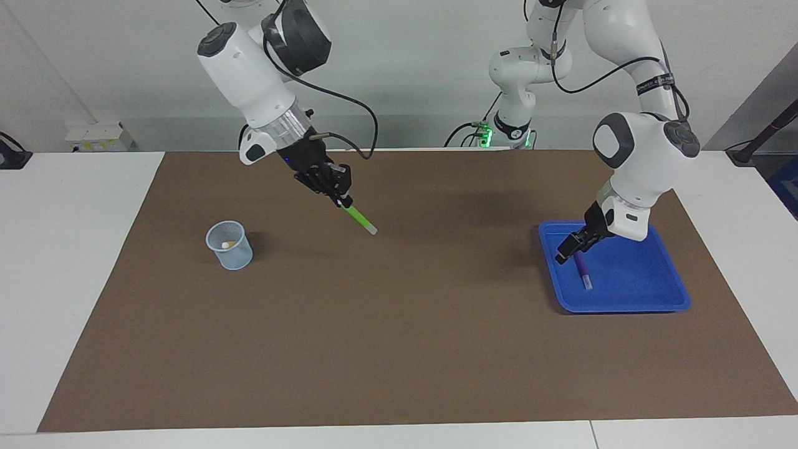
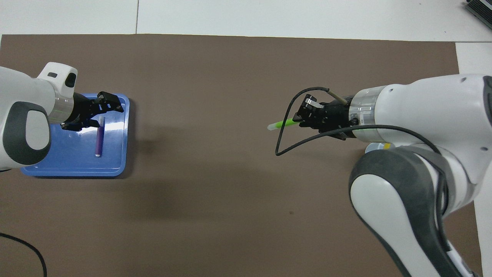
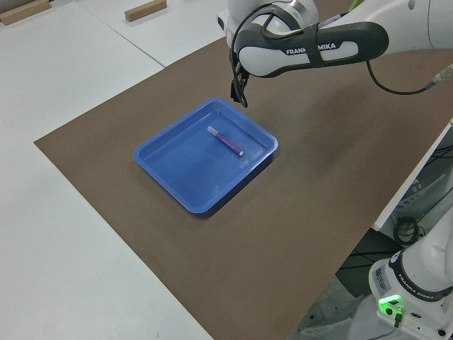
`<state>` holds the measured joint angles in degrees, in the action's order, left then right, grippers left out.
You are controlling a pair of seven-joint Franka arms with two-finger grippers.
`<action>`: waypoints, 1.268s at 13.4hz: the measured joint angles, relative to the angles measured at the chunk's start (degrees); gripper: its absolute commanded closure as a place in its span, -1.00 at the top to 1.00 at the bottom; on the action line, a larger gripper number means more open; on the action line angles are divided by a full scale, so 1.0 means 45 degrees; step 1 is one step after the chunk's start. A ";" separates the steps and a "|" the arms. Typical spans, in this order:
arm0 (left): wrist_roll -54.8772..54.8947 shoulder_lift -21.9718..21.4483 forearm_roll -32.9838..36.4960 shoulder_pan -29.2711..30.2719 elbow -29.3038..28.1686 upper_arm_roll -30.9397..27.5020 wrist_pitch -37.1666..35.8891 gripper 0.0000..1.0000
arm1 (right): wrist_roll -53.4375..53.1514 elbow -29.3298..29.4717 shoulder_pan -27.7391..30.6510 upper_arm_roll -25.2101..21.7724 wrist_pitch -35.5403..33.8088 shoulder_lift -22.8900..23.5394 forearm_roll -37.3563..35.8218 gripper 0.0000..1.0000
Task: Right arm passes pens to left for tray arrangement
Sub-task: 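Carry the green pen toward the left gripper while the left gripper meets it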
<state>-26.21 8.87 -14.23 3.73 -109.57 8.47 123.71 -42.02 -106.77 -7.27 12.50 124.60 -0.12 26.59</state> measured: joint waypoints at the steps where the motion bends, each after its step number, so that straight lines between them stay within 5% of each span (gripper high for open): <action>1: -0.0965 -0.0199 -0.0345 -0.0022 0.0031 0.0245 0.0000 0.89 | -0.0942 -0.0287 -0.0319 0.0001 0.0781 -0.0052 0.0347 -1.00; 6: -0.6651 -0.1147 -0.1765 -0.0090 0.0130 0.1372 0.0080 0.90 | -0.4065 -0.1460 -0.1703 0.0005 0.4181 -0.0075 0.1518 -1.00; 13: -1.4914 -0.1470 -0.2446 -0.2002 -0.0220 0.1668 0.3553 0.92 | -0.4323 -0.2148 -0.2893 0.0003 0.6314 0.0600 0.2641 -1.00; 17: -1.6553 -0.1497 -0.2449 -0.2752 -0.0918 0.1666 0.4560 0.93 | -0.4329 -0.2147 -0.3012 -0.0033 0.6536 0.0802 0.3237 -1.00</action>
<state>-100.70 2.14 -25.25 -8.66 -113.70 15.97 144.23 -61.50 -116.44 -20.82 12.35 154.01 3.49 41.16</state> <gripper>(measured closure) 0.000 0.811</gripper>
